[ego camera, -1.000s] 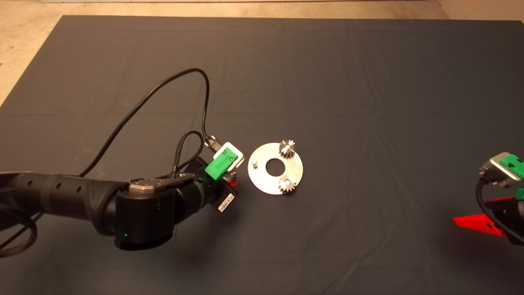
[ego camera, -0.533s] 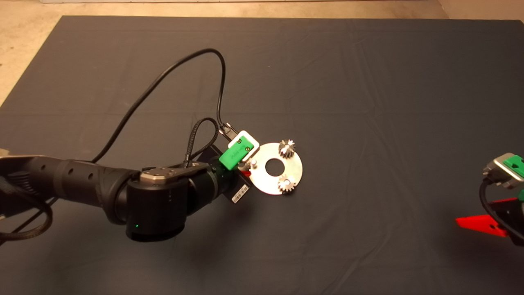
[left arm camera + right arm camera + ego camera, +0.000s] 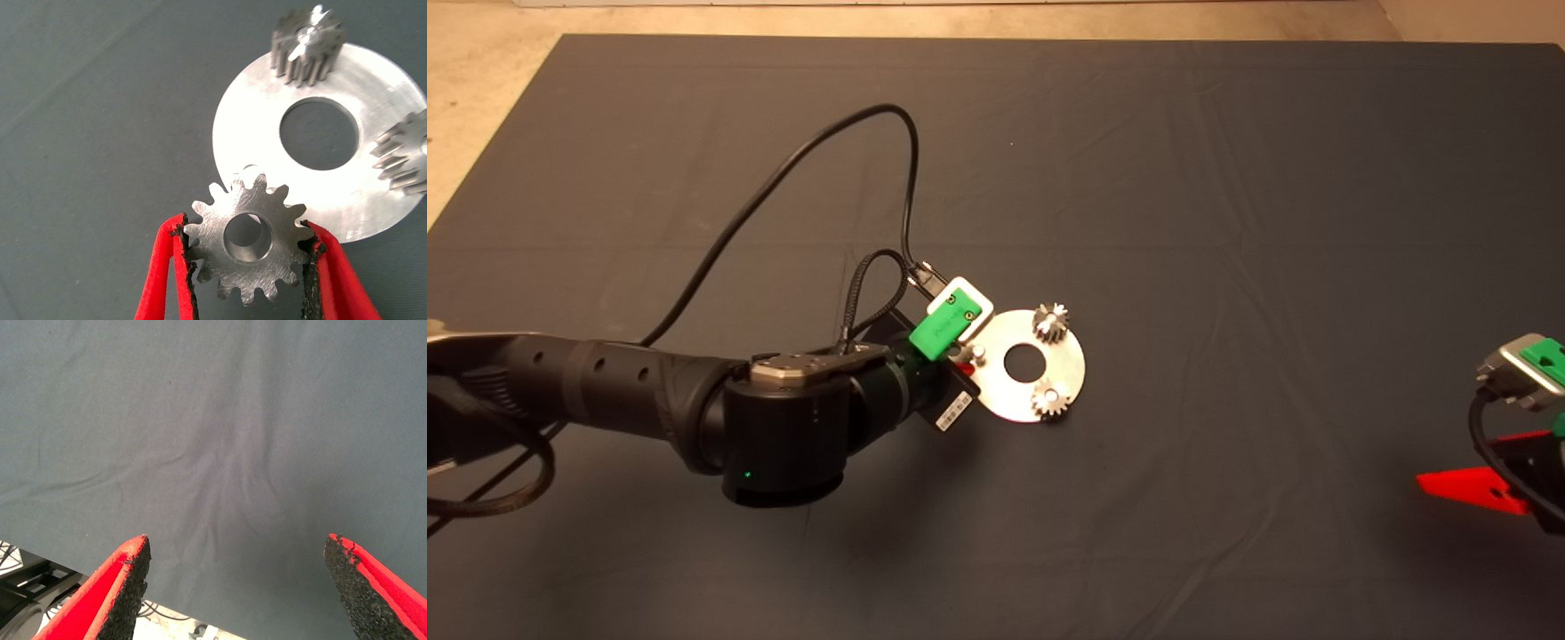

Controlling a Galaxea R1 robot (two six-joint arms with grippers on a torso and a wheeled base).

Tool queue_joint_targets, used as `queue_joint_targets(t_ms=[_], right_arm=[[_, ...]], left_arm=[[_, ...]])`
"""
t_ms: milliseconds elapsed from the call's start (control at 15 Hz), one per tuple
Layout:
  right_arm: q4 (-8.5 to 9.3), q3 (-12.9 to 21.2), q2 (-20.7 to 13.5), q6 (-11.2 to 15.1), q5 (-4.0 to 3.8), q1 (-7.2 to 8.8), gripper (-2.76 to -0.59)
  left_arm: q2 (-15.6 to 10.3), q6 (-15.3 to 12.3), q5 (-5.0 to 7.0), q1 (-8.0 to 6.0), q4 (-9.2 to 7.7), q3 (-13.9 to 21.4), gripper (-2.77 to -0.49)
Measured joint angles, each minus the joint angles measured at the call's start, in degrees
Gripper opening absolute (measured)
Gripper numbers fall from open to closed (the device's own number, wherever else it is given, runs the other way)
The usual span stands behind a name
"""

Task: Install three planetary gears onto the carrier pins

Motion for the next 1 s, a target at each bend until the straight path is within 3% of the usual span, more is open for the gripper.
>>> queue_joint_targets(t_ms=[467,867,1000], right_arm=[[0.00,0.0,0.0,0.0,0.06,0.00,-1.44],[0.00,0.0,0.0,0.0,0.06,0.00,-1.44],[0.00,0.0,0.0,0.0,0.06,0.00,-1.44]], left_arm=[[1.7,0.0,-0.45,0.00,0.01,-1.0,-2.66],[1.8,0.0,-2.58,0.34,0.04,-2.7,-2.66],[1.9,0.0,-4.08,0.44,0.06,-3.9,-2.66]])
